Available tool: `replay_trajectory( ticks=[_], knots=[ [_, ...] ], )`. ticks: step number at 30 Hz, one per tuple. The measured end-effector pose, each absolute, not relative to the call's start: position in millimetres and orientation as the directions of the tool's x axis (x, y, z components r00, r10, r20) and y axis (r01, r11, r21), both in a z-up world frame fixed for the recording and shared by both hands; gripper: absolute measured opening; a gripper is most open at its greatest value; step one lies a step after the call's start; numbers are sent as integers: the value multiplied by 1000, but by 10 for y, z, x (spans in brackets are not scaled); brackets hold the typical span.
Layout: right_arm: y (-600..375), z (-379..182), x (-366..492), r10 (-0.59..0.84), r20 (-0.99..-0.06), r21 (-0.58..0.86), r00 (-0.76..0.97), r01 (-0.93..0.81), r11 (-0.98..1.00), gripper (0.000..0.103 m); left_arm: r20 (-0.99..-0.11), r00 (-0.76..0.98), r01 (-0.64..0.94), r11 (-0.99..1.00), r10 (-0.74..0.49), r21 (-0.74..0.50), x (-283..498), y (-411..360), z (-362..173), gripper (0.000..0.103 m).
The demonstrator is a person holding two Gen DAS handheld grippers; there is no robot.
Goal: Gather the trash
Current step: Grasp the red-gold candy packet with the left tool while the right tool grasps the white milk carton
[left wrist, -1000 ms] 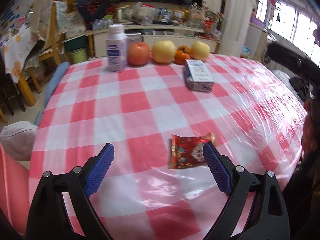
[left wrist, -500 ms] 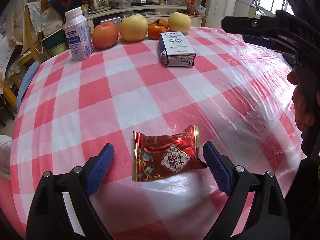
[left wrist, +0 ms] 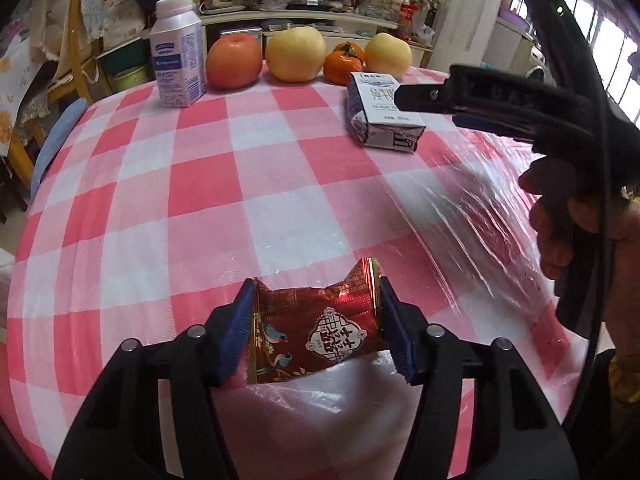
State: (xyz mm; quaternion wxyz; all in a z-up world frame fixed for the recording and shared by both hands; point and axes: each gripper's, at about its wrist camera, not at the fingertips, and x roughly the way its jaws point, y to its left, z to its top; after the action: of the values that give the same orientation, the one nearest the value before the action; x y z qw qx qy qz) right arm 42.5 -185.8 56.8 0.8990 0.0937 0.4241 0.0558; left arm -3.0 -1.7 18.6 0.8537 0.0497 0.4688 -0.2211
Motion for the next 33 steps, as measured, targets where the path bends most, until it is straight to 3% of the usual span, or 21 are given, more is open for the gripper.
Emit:
replay_trajectory(
  ticks=[19,23,33],
  knots=[
    [-1664,276,939,57,-805,43,590,-39,998,93,-802,509,297,939,-312,-176,63,391,263,56],
    [-1675,217,978,66,-819,54,571,-38,998,75,-790,533,273,945,-303,-179,60,469,322,56],
    [-1720,240,923,96,-812,84,575,-48,995,70,-763,582,212,959,-280,-190,42,672,432,56]
  ],
)
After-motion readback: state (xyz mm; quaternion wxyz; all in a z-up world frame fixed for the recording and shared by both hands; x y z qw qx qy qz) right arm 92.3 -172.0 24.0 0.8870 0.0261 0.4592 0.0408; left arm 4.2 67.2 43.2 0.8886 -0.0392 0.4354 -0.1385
